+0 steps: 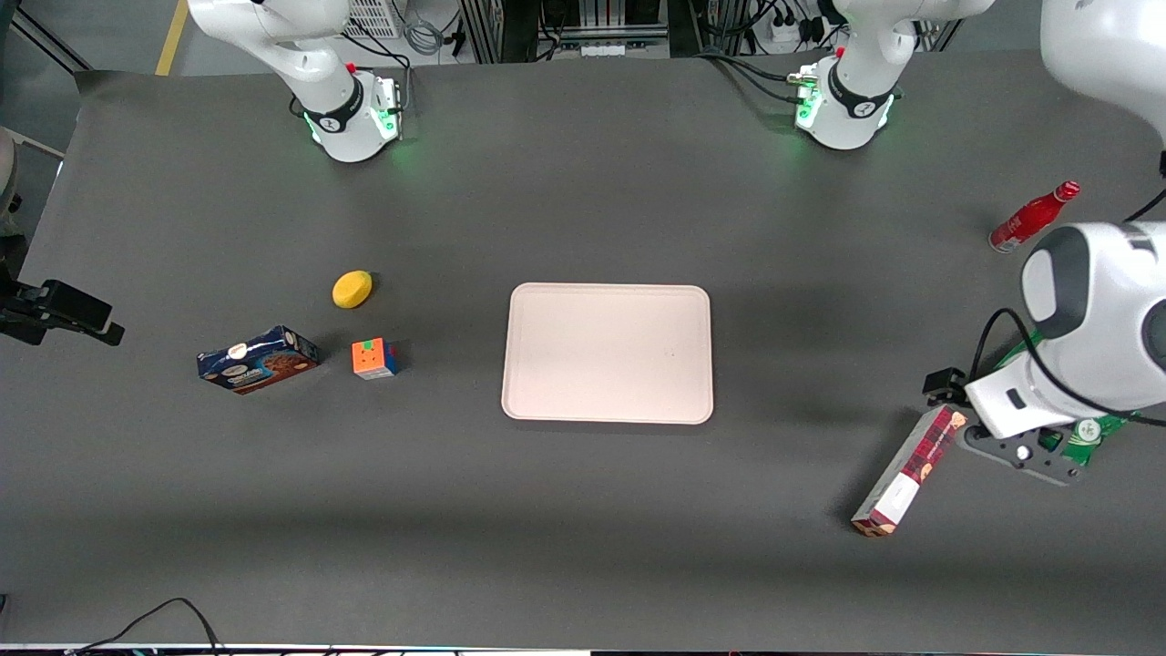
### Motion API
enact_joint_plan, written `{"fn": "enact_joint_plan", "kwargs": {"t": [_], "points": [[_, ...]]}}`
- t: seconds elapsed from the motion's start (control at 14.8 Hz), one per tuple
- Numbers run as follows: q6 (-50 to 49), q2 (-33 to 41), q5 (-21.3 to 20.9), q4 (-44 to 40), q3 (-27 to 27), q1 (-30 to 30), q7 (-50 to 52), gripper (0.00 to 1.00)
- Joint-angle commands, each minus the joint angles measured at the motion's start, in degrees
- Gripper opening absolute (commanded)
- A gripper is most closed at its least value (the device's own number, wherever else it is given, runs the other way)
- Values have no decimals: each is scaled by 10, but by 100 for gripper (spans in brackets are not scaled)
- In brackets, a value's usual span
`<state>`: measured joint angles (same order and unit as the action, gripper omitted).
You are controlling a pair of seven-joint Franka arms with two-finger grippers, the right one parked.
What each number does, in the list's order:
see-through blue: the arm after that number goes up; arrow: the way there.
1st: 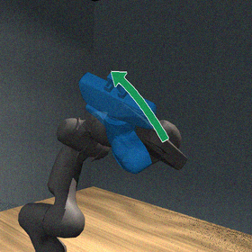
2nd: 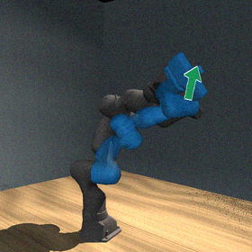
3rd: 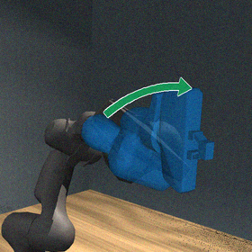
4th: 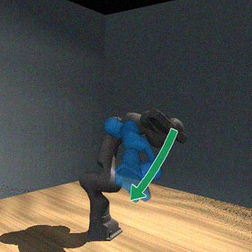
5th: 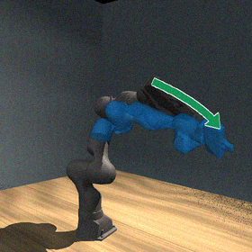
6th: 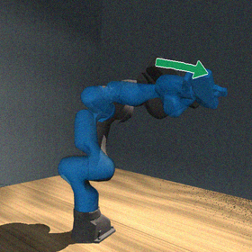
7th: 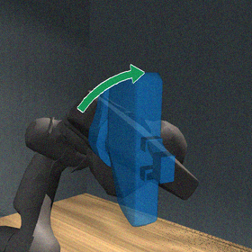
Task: Place red cookie box on tray
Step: 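Move the left gripper down over the red plaid cookie box, then close the left gripper on the cookie box and lift it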
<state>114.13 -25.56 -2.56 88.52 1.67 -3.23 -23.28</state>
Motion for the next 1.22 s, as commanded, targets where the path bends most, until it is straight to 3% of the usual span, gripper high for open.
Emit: {"fn": "enact_joint_plan", "kwargs": {"t": [0.0, 0.41, 0.95, 1.02, 1.15], "points": [[57, -48, 7, -17, 2, 0, -57, 100], [196, -135, 5, -16, 1, 1, -123, 100], [247, -181, 3, -17, 1, 2, -121, 100], [247, -182, 6, -17, 1, 2, -120, 96], [246, -183, 7, -17, 0, 2, -121, 42]]}}
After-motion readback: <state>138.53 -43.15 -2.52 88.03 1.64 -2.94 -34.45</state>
